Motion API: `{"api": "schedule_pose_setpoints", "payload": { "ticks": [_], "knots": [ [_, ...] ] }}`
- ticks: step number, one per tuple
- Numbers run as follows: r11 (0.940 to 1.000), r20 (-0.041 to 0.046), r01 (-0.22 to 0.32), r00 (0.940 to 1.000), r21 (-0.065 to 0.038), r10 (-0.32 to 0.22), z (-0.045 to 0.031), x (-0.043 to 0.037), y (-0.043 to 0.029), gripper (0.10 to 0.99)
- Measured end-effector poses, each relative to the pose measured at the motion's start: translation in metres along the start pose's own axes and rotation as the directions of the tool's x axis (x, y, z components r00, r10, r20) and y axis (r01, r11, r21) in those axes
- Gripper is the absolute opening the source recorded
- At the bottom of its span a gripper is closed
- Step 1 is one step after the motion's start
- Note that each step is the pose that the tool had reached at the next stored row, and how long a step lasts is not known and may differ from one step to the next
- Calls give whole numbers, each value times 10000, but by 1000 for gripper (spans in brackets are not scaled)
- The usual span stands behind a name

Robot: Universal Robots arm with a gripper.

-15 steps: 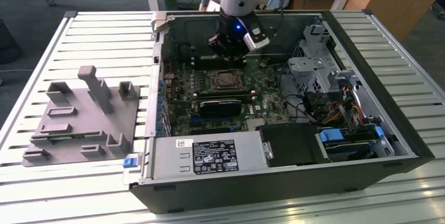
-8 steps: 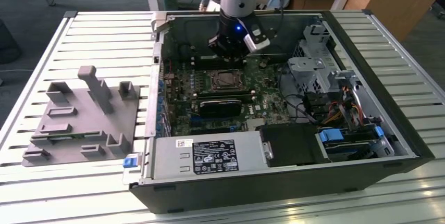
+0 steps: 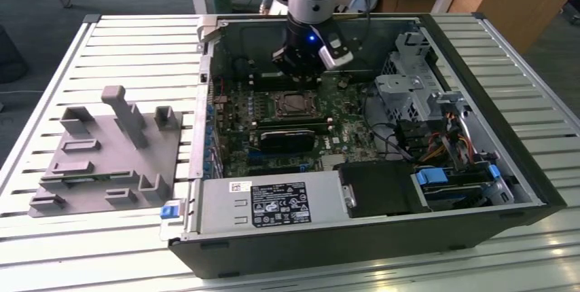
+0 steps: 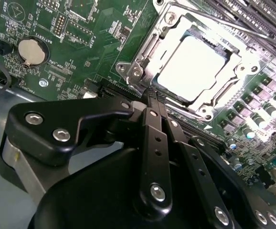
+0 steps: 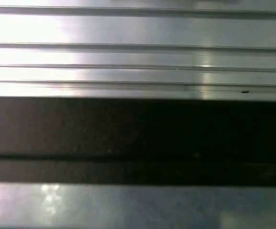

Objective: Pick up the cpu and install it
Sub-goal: 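Install the second cpu locking lever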

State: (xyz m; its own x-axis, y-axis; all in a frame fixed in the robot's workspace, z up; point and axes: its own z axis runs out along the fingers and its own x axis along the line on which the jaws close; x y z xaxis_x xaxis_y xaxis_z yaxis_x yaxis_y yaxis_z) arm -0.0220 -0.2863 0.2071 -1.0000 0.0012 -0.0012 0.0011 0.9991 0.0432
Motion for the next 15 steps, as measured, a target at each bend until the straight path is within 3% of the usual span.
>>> {"api": "schedule_pose_setpoints", "payload": {
  "ticks": [15],
  "knots": [
    [10000, 1, 0, 10000, -10, 0, -4, -7, -140, 106]
  ]
}}
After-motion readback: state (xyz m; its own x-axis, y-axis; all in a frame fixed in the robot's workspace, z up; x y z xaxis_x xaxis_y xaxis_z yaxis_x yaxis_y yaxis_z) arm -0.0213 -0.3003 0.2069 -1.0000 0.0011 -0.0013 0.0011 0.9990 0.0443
